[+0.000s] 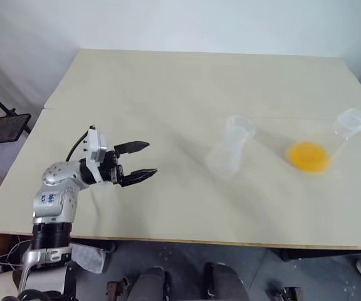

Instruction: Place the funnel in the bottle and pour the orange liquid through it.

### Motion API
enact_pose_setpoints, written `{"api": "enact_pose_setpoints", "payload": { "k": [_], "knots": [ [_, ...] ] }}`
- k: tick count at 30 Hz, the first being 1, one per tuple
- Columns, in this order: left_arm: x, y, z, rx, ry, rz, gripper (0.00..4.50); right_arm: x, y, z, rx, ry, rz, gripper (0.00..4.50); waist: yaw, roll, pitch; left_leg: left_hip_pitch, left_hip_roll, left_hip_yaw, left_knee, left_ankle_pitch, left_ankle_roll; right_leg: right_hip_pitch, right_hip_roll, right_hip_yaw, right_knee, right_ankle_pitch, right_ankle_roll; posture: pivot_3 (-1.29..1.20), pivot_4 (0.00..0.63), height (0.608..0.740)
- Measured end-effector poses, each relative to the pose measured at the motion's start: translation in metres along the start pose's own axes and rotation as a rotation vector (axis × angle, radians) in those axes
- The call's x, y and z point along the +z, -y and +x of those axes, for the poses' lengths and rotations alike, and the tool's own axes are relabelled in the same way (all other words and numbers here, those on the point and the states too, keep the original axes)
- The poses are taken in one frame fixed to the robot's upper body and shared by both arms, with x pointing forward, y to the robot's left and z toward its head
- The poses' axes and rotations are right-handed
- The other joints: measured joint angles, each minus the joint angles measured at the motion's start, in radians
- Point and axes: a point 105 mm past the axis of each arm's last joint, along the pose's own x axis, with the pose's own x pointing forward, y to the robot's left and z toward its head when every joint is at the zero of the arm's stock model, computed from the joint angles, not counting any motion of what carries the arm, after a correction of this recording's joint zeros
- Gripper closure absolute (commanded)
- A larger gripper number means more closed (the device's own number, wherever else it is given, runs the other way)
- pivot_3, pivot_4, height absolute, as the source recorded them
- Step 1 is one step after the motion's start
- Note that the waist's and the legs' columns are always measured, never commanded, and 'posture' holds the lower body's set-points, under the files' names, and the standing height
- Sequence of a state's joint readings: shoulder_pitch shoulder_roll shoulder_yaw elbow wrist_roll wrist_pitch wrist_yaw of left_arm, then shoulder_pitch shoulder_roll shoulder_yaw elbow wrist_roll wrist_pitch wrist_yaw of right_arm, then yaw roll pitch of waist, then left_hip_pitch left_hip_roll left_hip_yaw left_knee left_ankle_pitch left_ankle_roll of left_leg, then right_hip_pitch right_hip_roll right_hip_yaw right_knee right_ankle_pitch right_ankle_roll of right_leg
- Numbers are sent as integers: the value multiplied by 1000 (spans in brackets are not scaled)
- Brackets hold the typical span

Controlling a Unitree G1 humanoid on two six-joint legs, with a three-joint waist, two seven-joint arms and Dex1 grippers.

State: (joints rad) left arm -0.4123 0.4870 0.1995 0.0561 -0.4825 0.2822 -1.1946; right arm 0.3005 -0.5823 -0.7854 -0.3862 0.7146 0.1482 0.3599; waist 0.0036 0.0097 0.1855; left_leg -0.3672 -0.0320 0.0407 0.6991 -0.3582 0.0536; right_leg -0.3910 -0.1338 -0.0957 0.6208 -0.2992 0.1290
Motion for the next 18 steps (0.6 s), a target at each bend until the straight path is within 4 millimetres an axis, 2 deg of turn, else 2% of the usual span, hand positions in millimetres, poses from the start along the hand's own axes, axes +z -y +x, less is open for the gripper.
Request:
{"api": "enact_pose_setpoints", "payload": {
  "k": [3, 5, 11, 18],
  "knots": [
    [0, 12, 2, 23, 21, -13, 20, 2, 1, 50, 37, -33, 42, 0, -4, 2, 0, -1, 1, -1, 0, 0, 0, -1, 0, -1, 0, 0, -1, 0, 150, 740],
    [0, 19, 1, 33, 21, -29, 20, -5, 1, 68, 45, -95, 54, 0, 1, 3, 0, -2, 2, -3, 0, 0, -1, -1, 0, -4, 0, -1, -1, 0, 150, 740],
    [2, 32, 0, 74, 25, -48, 20, -30, 1, 97, 34, -216, 124, 0, 20, 3, 0, -3, -1, -2, 1, 1, 0, 0, 0, -5, -1, 0, -1, 0, 150, 740],
    [11, 33, -1, 117, 42, -18, 20, -28, -2, 119, 33, -218, 151, 0, 19, 3, 0, -3, 0, -2, 1, 1, 0, 0, 1, -6, -1, 0, -1, 0, 150, 740]
  ]
}}
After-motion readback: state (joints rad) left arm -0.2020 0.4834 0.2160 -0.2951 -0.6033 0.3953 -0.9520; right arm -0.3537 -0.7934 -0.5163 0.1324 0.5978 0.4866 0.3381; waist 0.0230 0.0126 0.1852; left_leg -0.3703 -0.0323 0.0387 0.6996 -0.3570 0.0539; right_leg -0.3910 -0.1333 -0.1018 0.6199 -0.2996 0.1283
